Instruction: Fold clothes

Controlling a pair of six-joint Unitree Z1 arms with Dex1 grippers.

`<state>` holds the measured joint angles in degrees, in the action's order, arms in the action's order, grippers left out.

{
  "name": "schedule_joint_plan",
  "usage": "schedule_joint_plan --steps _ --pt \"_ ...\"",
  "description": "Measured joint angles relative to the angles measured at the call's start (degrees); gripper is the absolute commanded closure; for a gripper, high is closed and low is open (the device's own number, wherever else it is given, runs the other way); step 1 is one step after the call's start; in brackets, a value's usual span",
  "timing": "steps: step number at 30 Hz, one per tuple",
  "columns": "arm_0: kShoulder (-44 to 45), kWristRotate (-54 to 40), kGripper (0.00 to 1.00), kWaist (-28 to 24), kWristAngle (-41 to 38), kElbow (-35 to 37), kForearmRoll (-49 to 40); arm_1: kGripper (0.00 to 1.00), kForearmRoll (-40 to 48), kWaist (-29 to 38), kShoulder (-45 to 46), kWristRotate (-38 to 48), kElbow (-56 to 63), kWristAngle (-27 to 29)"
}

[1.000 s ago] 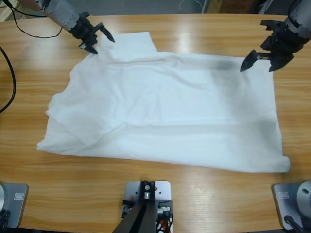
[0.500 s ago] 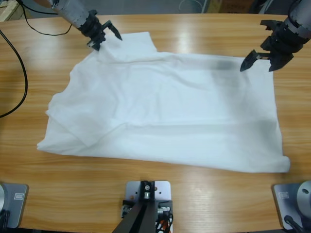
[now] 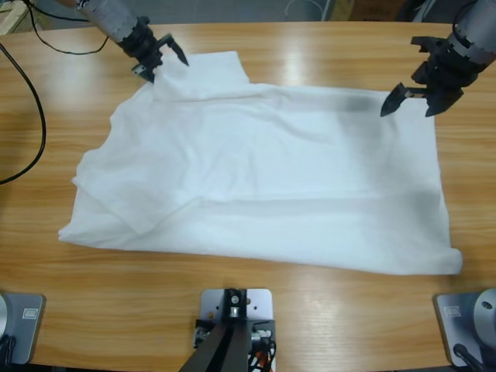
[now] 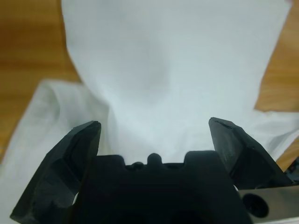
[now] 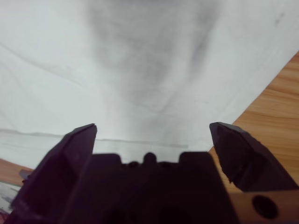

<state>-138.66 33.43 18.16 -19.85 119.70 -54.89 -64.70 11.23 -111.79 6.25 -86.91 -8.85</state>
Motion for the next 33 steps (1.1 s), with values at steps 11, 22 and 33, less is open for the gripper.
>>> schedule_joint_plan --steps 11,22,33 --pt "-3.8 0.0 0.101 -0.1 0.4 7.4 -5.1 0.018 0.0 -0.5 -0.3 -0.3 -0.4 0.0" --pt "-4.7 0.0 0.129 0.8 3.5 10.5 -9.2 0.018 0.0 -0.5 -0.8 -0.3 -1.2 0.0" --pt "-7.3 0.0 0.818 1.6 6.4 16.0 -13.8 0.018 0.0 -0.5 -0.8 -0.3 -1.2 0.0"
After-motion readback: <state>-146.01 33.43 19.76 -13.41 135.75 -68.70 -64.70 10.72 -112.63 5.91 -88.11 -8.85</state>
